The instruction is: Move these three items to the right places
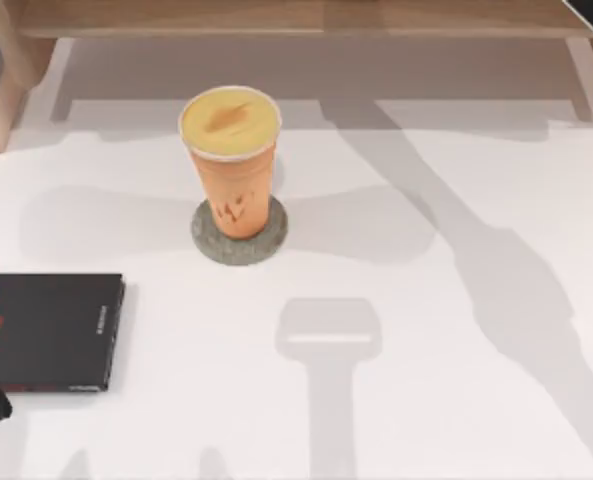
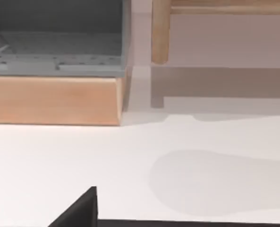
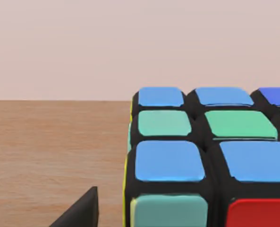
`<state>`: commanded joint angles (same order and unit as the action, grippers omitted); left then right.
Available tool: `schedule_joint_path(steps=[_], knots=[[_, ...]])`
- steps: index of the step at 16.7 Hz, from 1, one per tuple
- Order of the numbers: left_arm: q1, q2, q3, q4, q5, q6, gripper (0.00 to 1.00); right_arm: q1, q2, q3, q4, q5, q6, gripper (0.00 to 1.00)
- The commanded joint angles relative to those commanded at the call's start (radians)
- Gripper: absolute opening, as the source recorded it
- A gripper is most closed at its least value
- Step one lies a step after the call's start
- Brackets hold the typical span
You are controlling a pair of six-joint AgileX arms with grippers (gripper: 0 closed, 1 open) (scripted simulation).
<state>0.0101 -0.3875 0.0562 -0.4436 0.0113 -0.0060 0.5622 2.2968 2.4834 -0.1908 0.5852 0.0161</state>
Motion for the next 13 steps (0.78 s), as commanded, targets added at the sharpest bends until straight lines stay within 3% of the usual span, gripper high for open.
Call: schedule_joint_path(steps=[6,13], knots=[[0.000,0.000,0.000,0.000,0.000,0.000,1.00,-0.090,-0.289,-0.326,0.038,-0.163,0.014,1.00],[0.000,0.000,0.000,0.000,0.000,0.000,1.00,-0.266,-0.942,-1.133,0.087,-0.411,0.013,1.00]])
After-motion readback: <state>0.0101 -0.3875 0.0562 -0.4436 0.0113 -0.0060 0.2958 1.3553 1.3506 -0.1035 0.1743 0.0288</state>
